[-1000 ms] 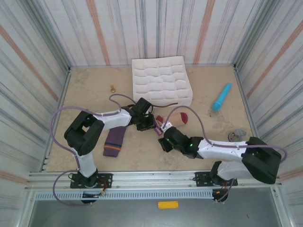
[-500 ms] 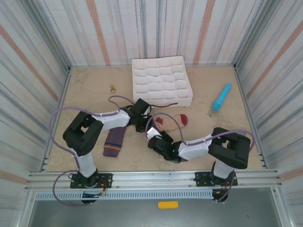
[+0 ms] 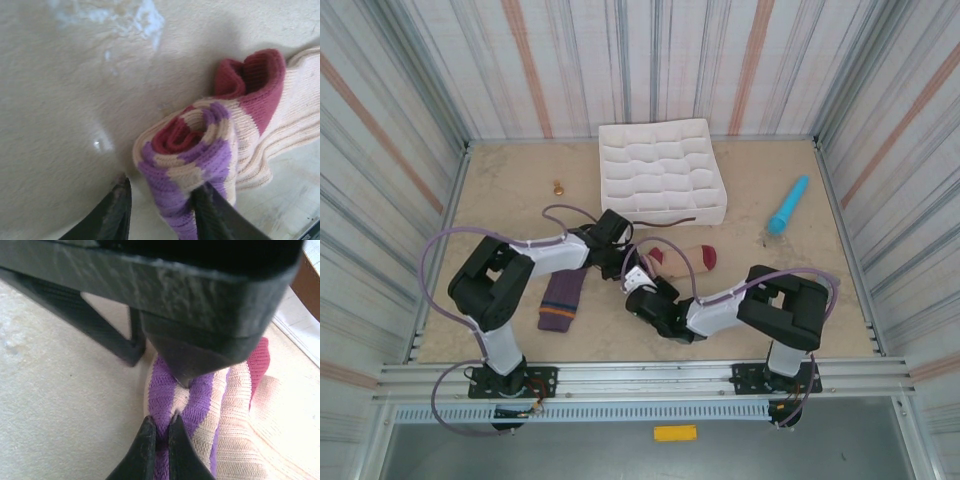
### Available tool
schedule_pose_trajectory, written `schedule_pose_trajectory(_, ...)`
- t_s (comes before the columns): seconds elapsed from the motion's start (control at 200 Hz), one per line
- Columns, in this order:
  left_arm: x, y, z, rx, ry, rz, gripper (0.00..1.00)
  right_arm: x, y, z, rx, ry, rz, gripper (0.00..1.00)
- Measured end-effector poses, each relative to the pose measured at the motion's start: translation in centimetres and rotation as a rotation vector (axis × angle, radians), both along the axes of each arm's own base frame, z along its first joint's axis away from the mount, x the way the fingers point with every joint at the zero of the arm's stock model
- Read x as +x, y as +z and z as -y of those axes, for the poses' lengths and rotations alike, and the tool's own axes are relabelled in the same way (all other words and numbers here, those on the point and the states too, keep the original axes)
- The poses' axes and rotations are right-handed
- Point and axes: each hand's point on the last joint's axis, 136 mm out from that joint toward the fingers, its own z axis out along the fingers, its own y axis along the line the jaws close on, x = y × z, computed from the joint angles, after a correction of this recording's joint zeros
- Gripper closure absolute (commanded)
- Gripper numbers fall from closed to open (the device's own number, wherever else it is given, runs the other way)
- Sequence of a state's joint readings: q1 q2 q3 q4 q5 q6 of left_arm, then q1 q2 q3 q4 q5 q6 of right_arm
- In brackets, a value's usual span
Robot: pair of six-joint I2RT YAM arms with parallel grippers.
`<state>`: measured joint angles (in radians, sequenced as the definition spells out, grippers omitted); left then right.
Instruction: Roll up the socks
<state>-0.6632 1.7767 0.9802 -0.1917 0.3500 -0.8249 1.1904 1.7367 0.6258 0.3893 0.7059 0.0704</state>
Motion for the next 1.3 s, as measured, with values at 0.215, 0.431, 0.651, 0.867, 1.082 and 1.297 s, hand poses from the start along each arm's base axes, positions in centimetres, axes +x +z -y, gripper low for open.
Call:
schedule_pose_trajectory(0.215,0.0,0.7,-1.0,-0.018,0.021,0.014,0.33,0.5,-0.1,0.6,0.117,-0.002,-0.071,1.0)
schedule_pose_trajectory(0.431,-0.1,1.0,-1.3,-0.068,0.046,0.035,0.3,0.5,0.0,0.1,0.195,0.024,-0.115,1.0)
schedule_pose_trajectory(0.651,-0.8,1.7,-1.9,-0.145,0.079,0.072,0.3,1.1,0.1,1.0,0.363,0.036,-0.239,1.0)
schedule_pose_trajectory(0.867,0.0,4.4,-1.9,-0.189,0.096,0.158,0.31,2.5,0.3,2.2,0.611,0.055,-0.435,1.0)
schedule_pose_trajectory(1.082,0.3,4.7,-2.1,-0.177,0.109,0.184,0.32,2.6,0.2,2.9,0.813,0.061,-0.584,1.0)
schedule_pose_trajectory(1.297,0.2,4.5,-1.7,-0.142,0.091,0.211,0.36,2.5,0.1,4.0,0.979,0.028,-0.704,1.0)
